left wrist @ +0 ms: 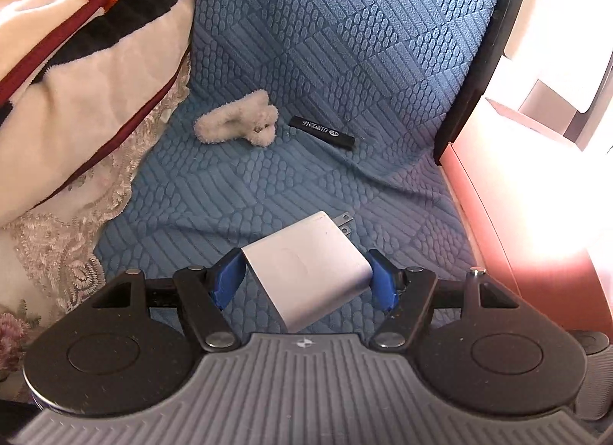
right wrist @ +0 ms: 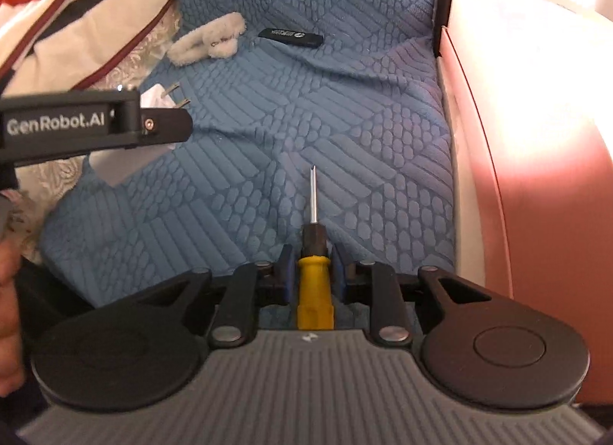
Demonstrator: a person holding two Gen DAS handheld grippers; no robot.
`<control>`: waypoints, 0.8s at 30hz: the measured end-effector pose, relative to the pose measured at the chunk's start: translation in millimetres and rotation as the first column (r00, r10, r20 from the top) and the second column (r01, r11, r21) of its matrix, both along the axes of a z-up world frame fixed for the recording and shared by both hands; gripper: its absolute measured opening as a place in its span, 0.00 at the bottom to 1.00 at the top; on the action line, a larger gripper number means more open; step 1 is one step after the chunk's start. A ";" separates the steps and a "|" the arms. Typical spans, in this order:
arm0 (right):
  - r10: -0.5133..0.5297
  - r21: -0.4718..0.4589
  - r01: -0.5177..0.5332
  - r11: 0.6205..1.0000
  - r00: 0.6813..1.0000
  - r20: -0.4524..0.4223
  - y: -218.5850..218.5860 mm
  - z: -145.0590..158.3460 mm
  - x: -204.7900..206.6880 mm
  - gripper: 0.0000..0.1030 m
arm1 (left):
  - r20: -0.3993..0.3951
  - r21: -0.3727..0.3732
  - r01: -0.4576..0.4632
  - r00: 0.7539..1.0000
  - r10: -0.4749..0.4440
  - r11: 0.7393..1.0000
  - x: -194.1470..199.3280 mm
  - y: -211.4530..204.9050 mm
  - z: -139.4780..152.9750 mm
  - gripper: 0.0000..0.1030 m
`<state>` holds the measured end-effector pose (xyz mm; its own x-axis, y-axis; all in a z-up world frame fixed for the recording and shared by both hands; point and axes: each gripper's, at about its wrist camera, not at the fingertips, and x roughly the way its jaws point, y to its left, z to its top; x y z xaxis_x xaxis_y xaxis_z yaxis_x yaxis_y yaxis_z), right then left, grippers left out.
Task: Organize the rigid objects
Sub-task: 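Carry the white charger with the left tool while the right carries the screwdriver over the box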
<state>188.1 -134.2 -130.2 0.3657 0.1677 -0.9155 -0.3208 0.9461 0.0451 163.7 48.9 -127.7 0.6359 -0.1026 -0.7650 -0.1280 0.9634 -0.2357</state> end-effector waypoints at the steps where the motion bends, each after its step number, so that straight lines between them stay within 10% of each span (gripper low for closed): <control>1: 0.013 -0.017 -0.013 1.000 1.000 0.006 2.6 -0.5 0.0 0.22 | 0.002 -0.004 0.000 1.000 0.000 1.000 0.3 0.3 0.3 0.71; 24: -0.028 0.041 0.027 0.999 0.999 0.032 -12.6 47.4 18.0 0.22 | 0.060 -0.106 0.036 0.998 -0.030 0.994 3.9 10.5 25.9 0.71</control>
<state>206.1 -146.8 -82.8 0.4002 0.1942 -0.8956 -0.2966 0.9521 0.0740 167.6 59.4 -101.8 0.6742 -0.2035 -0.7100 -0.0799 0.9356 -0.3440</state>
